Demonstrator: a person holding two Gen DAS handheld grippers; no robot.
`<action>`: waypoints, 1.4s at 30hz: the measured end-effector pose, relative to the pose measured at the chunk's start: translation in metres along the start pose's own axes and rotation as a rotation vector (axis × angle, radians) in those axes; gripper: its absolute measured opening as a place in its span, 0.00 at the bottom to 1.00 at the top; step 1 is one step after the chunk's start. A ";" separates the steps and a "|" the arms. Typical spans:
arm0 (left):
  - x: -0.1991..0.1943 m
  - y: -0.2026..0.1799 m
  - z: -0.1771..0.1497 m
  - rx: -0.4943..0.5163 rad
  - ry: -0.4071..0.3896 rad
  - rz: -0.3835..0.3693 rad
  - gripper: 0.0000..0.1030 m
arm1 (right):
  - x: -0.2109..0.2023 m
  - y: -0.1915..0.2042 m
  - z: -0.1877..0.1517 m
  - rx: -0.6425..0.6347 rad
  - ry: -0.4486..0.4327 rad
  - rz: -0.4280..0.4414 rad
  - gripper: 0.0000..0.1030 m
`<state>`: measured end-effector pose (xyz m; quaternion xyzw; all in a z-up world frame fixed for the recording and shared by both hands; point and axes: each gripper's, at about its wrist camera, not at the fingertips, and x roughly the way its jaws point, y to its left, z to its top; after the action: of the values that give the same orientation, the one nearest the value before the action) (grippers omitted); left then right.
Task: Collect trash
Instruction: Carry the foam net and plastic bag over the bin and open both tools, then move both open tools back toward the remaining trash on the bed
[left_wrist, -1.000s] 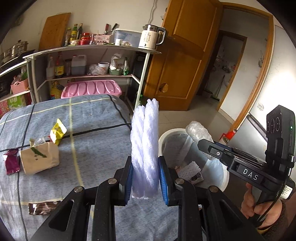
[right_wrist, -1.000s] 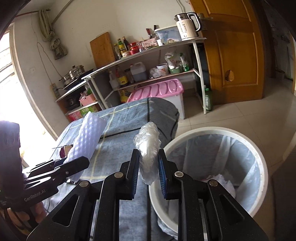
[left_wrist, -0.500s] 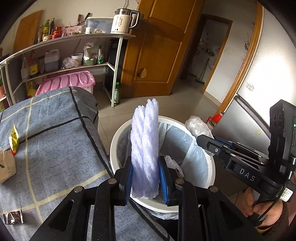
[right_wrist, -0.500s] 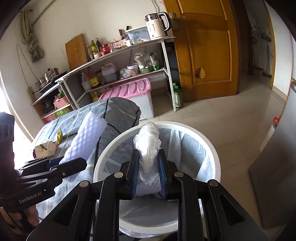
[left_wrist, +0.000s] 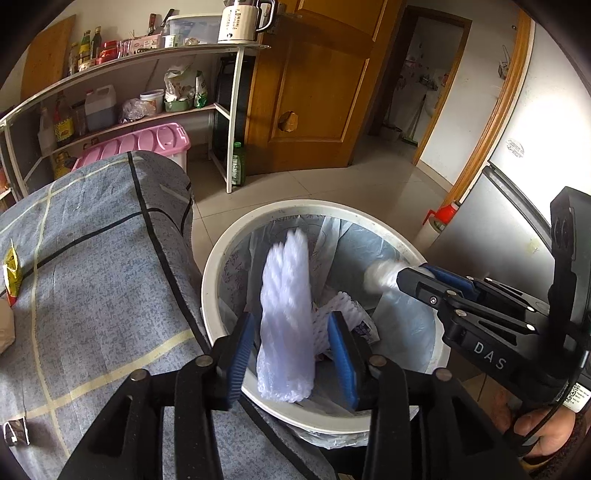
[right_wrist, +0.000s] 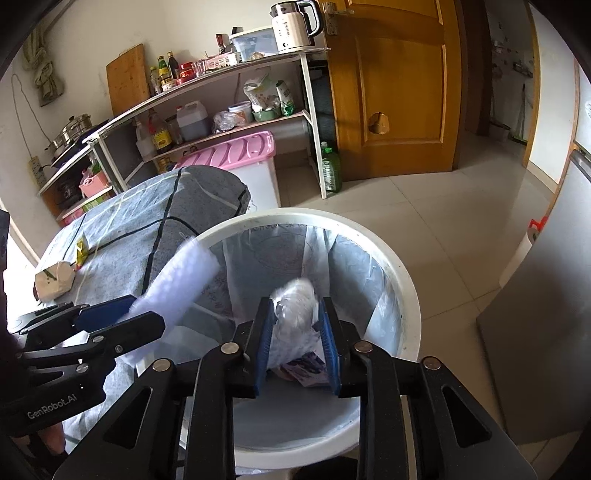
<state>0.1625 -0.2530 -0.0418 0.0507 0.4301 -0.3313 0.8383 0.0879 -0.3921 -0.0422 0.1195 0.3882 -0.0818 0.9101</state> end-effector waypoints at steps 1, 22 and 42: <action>0.000 0.001 0.000 -0.002 -0.002 -0.003 0.49 | 0.000 0.000 0.000 0.001 -0.002 0.001 0.44; -0.059 0.049 -0.015 -0.092 -0.108 0.051 0.51 | -0.020 0.050 -0.001 -0.040 -0.057 0.074 0.45; -0.129 0.161 -0.049 -0.273 -0.194 0.263 0.51 | 0.005 0.161 0.006 -0.173 -0.040 0.254 0.45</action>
<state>0.1726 -0.0436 -0.0073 -0.0398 0.3778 -0.1610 0.9109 0.1340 -0.2397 -0.0173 0.0874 0.3574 0.0654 0.9275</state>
